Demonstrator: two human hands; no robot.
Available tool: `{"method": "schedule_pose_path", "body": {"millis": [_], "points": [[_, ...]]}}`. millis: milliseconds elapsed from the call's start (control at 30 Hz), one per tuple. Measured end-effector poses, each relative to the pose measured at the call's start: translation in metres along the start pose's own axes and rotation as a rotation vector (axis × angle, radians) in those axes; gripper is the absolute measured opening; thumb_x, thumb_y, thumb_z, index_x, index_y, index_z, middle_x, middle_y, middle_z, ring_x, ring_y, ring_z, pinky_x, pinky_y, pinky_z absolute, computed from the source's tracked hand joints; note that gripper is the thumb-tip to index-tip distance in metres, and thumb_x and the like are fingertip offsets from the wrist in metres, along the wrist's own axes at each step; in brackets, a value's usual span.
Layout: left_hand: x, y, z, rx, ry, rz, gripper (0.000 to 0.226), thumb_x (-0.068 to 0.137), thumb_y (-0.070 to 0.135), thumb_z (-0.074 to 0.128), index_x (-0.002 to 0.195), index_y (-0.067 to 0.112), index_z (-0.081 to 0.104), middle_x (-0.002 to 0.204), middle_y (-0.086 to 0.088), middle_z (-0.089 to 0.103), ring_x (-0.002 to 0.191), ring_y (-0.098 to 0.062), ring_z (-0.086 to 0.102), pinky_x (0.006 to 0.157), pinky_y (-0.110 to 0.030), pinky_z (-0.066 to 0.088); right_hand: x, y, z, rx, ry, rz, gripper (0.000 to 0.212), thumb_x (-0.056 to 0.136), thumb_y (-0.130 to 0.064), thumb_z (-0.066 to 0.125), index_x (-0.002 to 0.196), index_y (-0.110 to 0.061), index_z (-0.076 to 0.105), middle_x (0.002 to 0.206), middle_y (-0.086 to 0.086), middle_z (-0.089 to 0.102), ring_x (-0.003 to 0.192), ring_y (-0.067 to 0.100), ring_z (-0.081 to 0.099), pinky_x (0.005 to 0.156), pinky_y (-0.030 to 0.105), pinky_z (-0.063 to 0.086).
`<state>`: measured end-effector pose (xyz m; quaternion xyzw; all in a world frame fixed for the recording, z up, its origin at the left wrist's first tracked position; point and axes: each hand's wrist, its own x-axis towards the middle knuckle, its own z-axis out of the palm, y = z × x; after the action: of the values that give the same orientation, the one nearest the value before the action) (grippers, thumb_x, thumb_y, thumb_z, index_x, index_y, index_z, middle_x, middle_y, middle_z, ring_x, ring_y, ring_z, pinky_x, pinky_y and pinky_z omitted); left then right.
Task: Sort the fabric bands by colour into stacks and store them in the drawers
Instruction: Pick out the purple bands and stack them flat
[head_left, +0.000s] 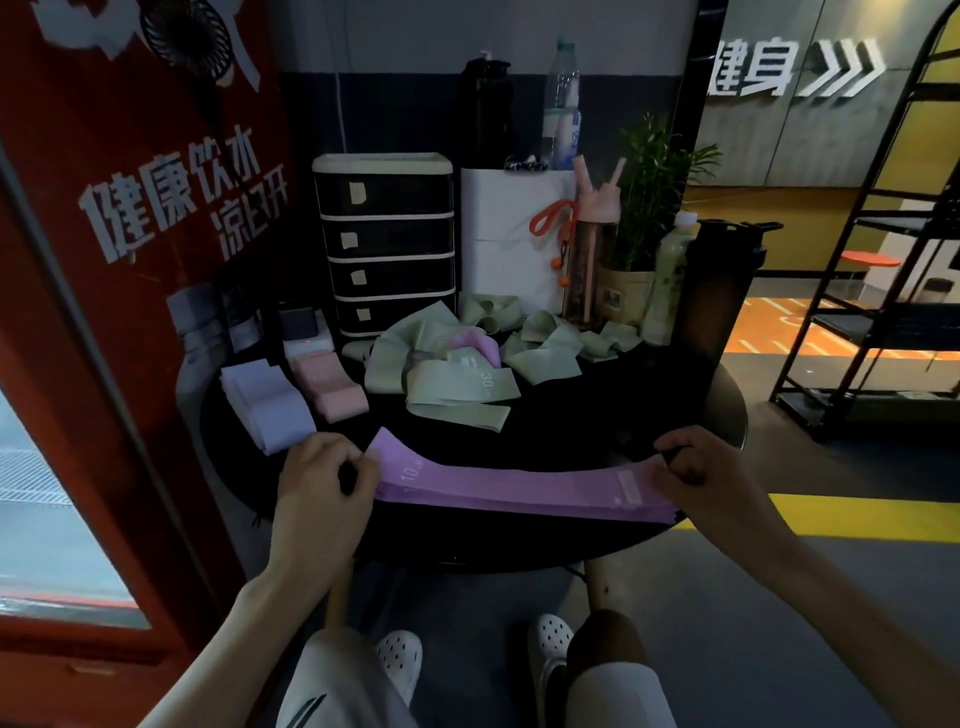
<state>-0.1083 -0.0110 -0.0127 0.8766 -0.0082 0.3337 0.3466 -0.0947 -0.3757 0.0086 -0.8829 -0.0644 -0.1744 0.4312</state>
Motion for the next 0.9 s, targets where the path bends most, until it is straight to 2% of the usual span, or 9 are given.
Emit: {"method": "schedule_pose_path", "body": {"millis": [167,233,300,367,433,533,633,767,900], "points": [[-0.004,-0.005,0.003,0.082,0.007,0.016,0.024,0.09,0.016,0.065,0.069,0.011,0.055,0.091,0.001,0.055,0.088,-0.022,0.053,0.083,-0.044,0.047,-0.001,0.007,0.005,-0.012,-0.005,-0.014,0.025,0.085,-0.001,0.069,0.094,-0.021,0.058,0.058,0.017,0.05,0.05,0.011,0.043,0.055,0.029,0.04],[-0.004,-0.005,0.003,0.093,0.004,0.004,0.024,0.089,0.017,0.067,0.071,0.013,0.052,0.086,0.003,0.053,0.084,-0.021,0.052,0.08,-0.047,0.047,-0.003,0.008,0.006,-0.033,-0.011,-0.037,0.023,0.086,-0.001,0.068,0.096,-0.019,0.058,0.056,0.012,0.049,0.05,0.01,0.045,0.052,0.017,0.038],[-0.003,-0.006,0.002,0.071,-0.018,-0.024,0.02,0.089,0.022,0.067,0.079,0.015,0.051,0.084,0.004,0.052,0.082,-0.021,0.051,0.078,-0.049,0.048,-0.004,0.01,0.008,-0.056,0.006,-0.065,0.02,0.086,-0.003,0.069,0.097,-0.016,0.059,0.057,0.003,0.044,0.052,0.008,0.045,0.05,0.01,0.035],[-0.001,-0.005,0.0,0.049,-0.075,-0.022,0.021,0.088,0.03,0.067,0.096,0.016,0.054,0.098,0.003,0.054,0.092,-0.021,0.054,0.085,-0.046,0.049,-0.005,0.01,0.008,-0.088,0.032,-0.099,0.021,0.085,-0.005,0.071,0.1,-0.015,0.06,0.069,-0.004,0.044,0.058,0.007,0.045,0.055,0.008,0.036],[0.004,-0.004,-0.003,0.065,-0.179,0.101,0.038,0.083,0.049,0.062,0.108,0.021,0.059,0.115,0.008,0.054,0.109,-0.013,0.052,0.095,-0.039,0.043,-0.005,0.01,0.005,-0.085,-0.018,-0.134,0.031,0.081,-0.014,0.077,0.106,-0.024,0.06,0.095,-0.012,0.045,0.08,0.007,0.05,0.069,0.006,0.04],[0.016,0.002,-0.008,0.123,-0.437,0.271,0.056,0.075,0.077,0.048,0.116,0.041,0.06,0.131,0.025,0.045,0.126,0.005,0.036,0.109,-0.029,0.021,-0.004,0.012,0.001,-0.155,-0.2,-0.248,0.042,0.069,-0.051,0.075,0.107,-0.05,0.057,0.121,-0.019,0.044,0.114,0.01,0.045,0.092,0.021,0.04],[0.026,0.001,-0.006,0.132,-0.652,0.306,0.066,0.064,0.097,0.036,0.115,0.059,0.053,0.129,0.04,0.042,0.125,0.021,0.028,0.117,-0.033,0.018,-0.005,0.011,-0.002,-0.179,-0.31,-0.266,0.039,0.067,-0.062,0.066,0.104,-0.052,0.062,0.119,-0.022,0.053,0.116,0.008,0.048,0.092,0.034,0.048],[0.037,-0.003,0.0,0.075,-0.677,0.28,0.067,0.065,0.096,0.04,0.114,0.056,0.062,0.119,0.037,0.053,0.118,0.006,0.048,0.109,-0.042,0.037,-0.005,0.013,-0.003,-0.134,-0.308,-0.274,0.054,0.067,-0.083,0.056,0.101,-0.043,0.067,0.111,-0.019,0.058,0.11,0.009,0.054,0.085,0.034,0.053],[0.039,-0.002,-0.001,0.057,-0.684,0.268,0.057,0.066,0.094,0.044,0.11,0.06,0.059,0.118,0.036,0.053,0.116,0.003,0.049,0.106,-0.044,0.039,-0.004,0.012,-0.003,-0.12,-0.294,-0.268,0.066,0.067,-0.085,0.054,0.104,-0.033,0.069,0.114,-0.015,0.056,0.109,0.01,0.055,0.084,0.033,0.054]]}}
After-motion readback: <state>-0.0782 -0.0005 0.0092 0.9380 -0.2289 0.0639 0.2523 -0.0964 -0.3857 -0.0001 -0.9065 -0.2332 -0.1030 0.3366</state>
